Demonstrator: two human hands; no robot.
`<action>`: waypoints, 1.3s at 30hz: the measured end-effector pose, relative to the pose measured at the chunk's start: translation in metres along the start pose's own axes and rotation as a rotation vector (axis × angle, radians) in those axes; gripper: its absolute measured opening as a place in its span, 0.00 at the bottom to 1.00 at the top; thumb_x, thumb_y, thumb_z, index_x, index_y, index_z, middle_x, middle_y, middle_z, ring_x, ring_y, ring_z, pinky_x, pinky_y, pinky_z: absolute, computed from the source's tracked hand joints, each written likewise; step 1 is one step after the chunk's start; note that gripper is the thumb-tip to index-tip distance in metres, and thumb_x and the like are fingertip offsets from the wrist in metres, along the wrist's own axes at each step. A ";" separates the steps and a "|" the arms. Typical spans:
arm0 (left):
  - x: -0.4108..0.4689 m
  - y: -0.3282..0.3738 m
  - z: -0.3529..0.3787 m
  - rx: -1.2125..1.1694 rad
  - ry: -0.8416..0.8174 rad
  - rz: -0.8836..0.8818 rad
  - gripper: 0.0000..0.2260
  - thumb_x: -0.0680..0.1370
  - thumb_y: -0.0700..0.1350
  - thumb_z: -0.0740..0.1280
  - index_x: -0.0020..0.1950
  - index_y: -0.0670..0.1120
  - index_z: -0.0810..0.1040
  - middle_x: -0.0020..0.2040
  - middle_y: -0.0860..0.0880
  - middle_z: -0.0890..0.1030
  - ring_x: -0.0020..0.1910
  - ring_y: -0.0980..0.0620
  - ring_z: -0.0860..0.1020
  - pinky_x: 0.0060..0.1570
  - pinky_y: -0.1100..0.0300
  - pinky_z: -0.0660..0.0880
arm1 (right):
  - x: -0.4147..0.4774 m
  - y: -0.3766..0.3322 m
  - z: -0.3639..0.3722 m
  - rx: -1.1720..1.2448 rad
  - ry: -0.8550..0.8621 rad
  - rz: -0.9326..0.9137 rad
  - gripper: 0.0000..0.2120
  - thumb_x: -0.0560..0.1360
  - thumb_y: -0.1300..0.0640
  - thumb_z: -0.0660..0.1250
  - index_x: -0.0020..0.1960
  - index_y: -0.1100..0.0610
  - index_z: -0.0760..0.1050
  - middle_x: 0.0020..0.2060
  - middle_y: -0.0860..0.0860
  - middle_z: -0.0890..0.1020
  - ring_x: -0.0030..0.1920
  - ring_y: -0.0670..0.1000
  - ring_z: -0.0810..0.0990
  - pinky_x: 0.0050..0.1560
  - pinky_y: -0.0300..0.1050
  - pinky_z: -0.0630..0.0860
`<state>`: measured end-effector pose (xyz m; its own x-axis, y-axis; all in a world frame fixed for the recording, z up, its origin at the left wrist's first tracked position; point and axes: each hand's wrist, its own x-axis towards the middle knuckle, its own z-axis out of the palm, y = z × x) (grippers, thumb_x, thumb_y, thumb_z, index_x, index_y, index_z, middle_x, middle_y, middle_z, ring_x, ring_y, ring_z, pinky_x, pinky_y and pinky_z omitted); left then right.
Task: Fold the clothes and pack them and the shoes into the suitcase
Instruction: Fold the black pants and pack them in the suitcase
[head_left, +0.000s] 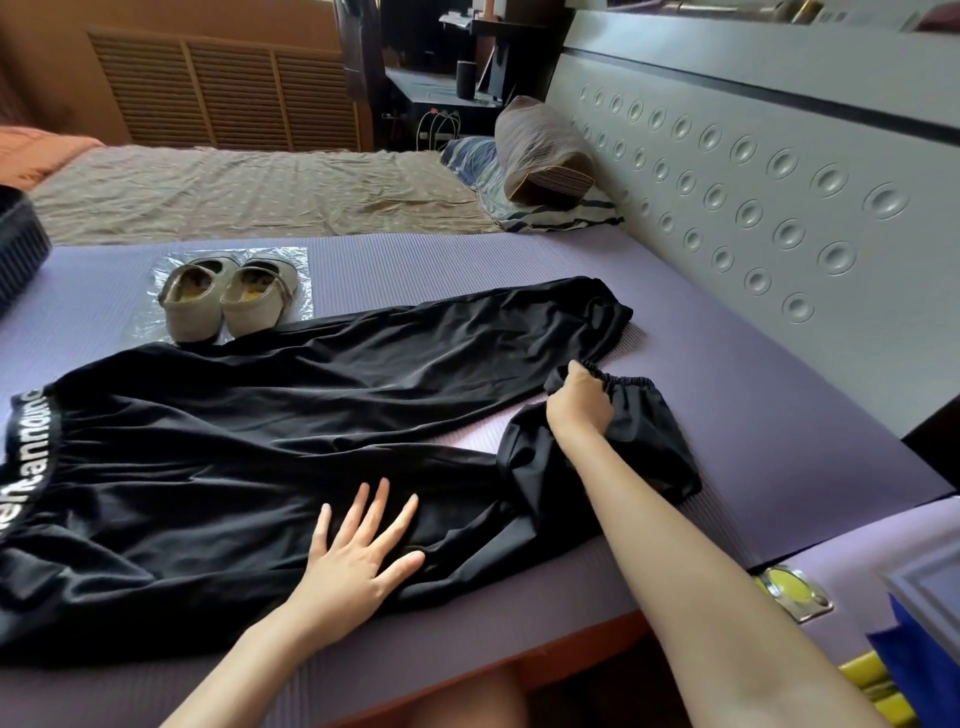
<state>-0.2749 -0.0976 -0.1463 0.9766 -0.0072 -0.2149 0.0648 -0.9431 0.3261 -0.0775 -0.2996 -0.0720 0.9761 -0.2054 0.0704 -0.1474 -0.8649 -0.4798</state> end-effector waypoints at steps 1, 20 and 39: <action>-0.001 0.000 0.000 -0.006 0.003 -0.002 0.47 0.49 0.77 0.19 0.68 0.64 0.31 0.70 0.56 0.29 0.69 0.55 0.28 0.68 0.51 0.29 | 0.002 0.002 -0.009 0.090 0.039 0.015 0.21 0.76 0.67 0.55 0.68 0.57 0.68 0.61 0.59 0.77 0.60 0.61 0.75 0.57 0.51 0.71; 0.053 0.059 -0.037 -0.131 0.268 0.173 0.22 0.80 0.53 0.59 0.74 0.54 0.62 0.74 0.54 0.64 0.76 0.56 0.53 0.73 0.52 0.44 | -0.055 0.133 -0.068 0.177 0.428 -0.022 0.21 0.76 0.66 0.58 0.69 0.65 0.67 0.74 0.65 0.57 0.74 0.63 0.56 0.73 0.54 0.54; 0.101 0.099 -0.038 -0.398 0.525 0.015 0.06 0.77 0.49 0.66 0.50 0.49 0.80 0.48 0.51 0.82 0.49 0.48 0.78 0.46 0.57 0.69 | 0.081 0.161 -0.067 0.117 0.250 0.327 0.14 0.74 0.54 0.69 0.58 0.58 0.77 0.59 0.60 0.78 0.61 0.62 0.74 0.62 0.51 0.69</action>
<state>-0.1620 -0.1794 -0.1001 0.9416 0.2391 0.2371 0.0233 -0.7486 0.6626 -0.0325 -0.4861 -0.0846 0.8104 -0.5772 0.1008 -0.4097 -0.6813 -0.6066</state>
